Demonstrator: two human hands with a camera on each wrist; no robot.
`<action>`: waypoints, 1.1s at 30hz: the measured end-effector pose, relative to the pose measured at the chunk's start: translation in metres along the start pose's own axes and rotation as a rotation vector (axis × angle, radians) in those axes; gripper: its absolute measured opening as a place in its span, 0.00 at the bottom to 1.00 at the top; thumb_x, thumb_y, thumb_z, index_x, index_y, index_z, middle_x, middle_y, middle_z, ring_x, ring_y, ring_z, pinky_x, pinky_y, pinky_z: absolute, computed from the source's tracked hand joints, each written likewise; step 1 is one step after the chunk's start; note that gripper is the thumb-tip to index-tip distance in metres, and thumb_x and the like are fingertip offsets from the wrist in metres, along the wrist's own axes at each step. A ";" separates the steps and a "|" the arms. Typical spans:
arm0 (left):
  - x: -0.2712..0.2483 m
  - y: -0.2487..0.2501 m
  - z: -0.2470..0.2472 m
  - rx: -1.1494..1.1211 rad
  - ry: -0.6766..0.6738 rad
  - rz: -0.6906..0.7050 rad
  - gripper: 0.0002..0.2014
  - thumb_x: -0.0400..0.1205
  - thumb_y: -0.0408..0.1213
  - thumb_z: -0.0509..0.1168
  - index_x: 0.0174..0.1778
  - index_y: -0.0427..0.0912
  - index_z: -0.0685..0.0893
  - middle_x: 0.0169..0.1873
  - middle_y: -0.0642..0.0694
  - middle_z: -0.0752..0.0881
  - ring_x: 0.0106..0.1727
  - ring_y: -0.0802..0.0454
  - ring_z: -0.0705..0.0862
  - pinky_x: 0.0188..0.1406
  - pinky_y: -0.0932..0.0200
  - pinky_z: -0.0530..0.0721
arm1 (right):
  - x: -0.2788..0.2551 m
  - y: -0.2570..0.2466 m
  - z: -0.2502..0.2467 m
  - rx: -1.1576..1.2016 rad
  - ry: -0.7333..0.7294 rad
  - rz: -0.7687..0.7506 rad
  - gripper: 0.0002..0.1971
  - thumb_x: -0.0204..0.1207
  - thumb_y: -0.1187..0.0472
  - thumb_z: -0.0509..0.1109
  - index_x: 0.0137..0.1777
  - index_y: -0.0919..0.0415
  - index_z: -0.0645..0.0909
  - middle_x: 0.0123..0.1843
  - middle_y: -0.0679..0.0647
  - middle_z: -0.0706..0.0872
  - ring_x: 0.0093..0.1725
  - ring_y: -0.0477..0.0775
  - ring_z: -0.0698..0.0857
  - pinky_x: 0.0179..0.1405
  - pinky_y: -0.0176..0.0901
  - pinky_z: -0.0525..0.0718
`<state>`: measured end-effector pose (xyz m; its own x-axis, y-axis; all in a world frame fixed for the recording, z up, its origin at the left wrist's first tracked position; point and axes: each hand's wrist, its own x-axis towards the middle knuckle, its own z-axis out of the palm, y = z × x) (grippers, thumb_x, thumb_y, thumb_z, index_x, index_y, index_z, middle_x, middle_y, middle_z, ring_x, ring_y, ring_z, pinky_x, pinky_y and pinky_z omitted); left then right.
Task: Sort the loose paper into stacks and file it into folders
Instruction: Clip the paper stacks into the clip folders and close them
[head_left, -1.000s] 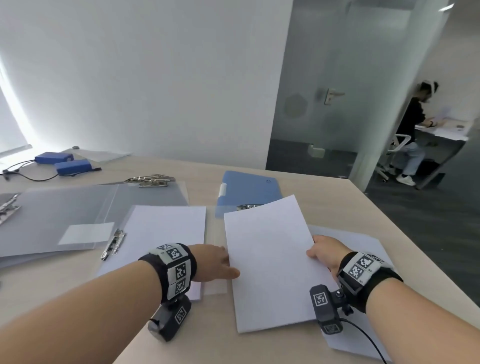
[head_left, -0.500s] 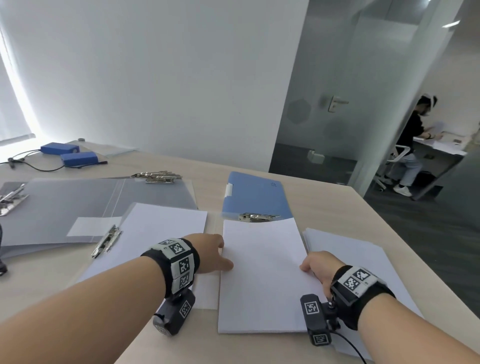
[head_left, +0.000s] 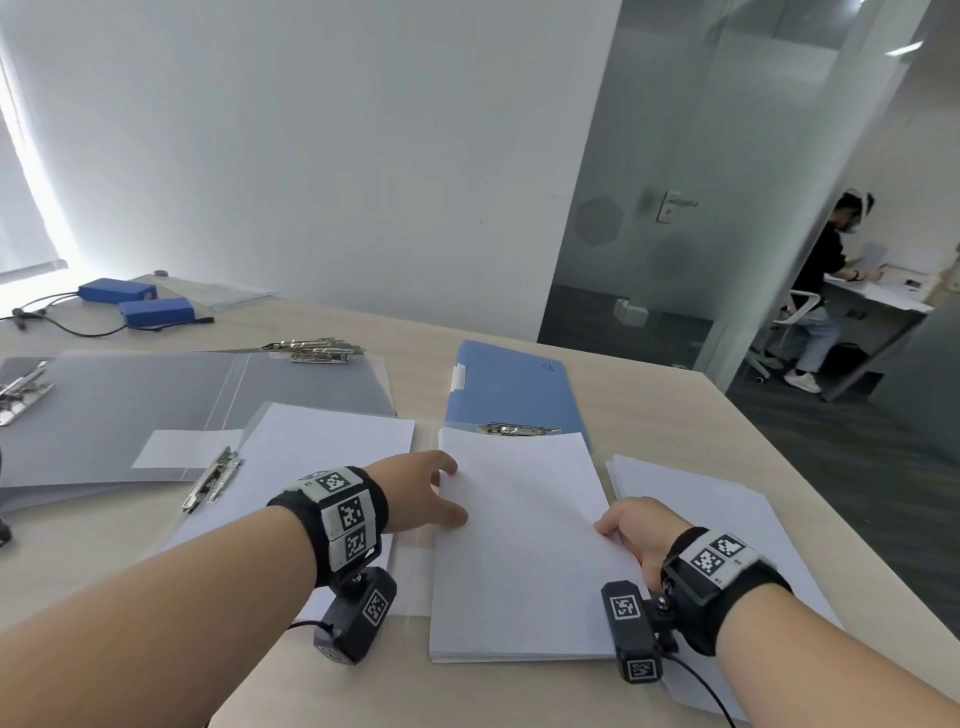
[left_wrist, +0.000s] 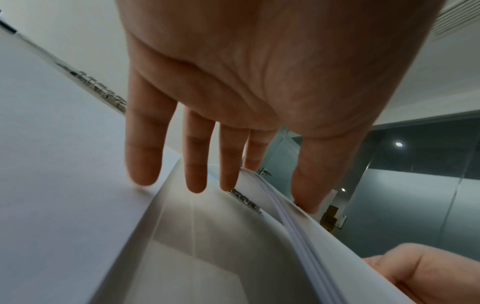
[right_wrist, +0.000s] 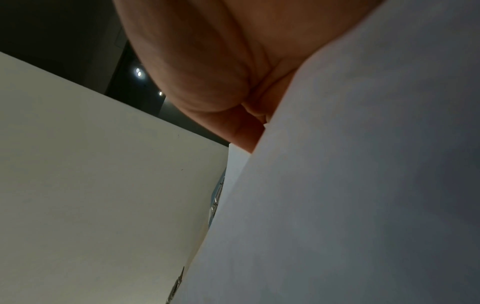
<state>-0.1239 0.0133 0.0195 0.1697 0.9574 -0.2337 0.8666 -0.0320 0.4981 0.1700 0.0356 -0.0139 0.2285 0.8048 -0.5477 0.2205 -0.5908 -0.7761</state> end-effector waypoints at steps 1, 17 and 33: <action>0.001 0.000 0.000 -0.005 0.005 -0.004 0.34 0.78 0.58 0.73 0.79 0.56 0.72 0.70 0.55 0.79 0.66 0.52 0.81 0.67 0.57 0.77 | 0.000 -0.001 0.000 -0.006 0.002 -0.006 0.13 0.75 0.75 0.63 0.58 0.77 0.80 0.55 0.76 0.88 0.52 0.78 0.89 0.65 0.76 0.81; 0.010 -0.001 0.006 0.015 0.019 -0.048 0.39 0.79 0.59 0.70 0.85 0.56 0.65 0.80 0.53 0.74 0.77 0.50 0.75 0.77 0.54 0.72 | 0.041 0.005 -0.002 -0.076 -0.077 -0.039 0.27 0.55 0.71 0.69 0.59 0.74 0.82 0.57 0.77 0.88 0.54 0.80 0.89 0.62 0.80 0.82; 0.011 0.000 0.002 0.023 0.023 -0.061 0.38 0.81 0.59 0.68 0.87 0.57 0.63 0.82 0.51 0.72 0.80 0.50 0.72 0.79 0.53 0.70 | -0.003 -0.021 0.007 -0.111 -0.078 -0.208 0.12 0.65 0.79 0.63 0.44 0.65 0.79 0.48 0.70 0.86 0.53 0.77 0.88 0.61 0.81 0.81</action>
<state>-0.1211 0.0229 0.0153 0.1057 0.9641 -0.2435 0.8854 0.0202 0.4643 0.1578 0.0456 0.0020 0.0940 0.9093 -0.4054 0.3593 -0.4108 -0.8380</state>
